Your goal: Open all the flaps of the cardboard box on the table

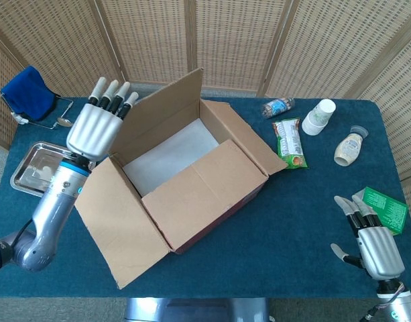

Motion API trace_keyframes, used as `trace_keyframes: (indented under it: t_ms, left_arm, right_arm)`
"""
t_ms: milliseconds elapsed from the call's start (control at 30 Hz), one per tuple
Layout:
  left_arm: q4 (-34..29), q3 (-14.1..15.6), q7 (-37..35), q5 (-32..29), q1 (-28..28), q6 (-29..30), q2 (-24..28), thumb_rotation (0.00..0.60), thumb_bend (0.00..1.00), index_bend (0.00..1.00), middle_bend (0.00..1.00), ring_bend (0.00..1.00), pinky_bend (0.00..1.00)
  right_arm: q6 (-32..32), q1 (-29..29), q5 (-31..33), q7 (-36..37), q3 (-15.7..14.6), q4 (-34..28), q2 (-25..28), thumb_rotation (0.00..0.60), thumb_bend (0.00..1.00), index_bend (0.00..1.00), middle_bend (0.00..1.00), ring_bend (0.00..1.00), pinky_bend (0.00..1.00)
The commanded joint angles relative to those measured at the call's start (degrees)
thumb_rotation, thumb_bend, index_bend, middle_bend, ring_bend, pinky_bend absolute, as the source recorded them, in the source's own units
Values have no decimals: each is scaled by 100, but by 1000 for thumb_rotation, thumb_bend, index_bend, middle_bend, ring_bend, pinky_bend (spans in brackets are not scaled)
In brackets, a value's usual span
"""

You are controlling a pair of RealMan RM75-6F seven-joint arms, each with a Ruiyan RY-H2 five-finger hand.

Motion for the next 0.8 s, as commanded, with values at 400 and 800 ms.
trace_keyframes:
  t_ms: [400,800]
  left_arm:
    - [822,-51,-73,-297,88,-134,-77,600,54,37,0,0,0]
    - [1740,-70,-124,-822,-46,-606,-631,600,54,37,0,0,0]
  right_arm:
    - [11,3,-31,62,-15,-2,18,600,199,57,135,11,155]
    - [47,-4,-46,180,-20,2,49,600,203,59,135,16,155]
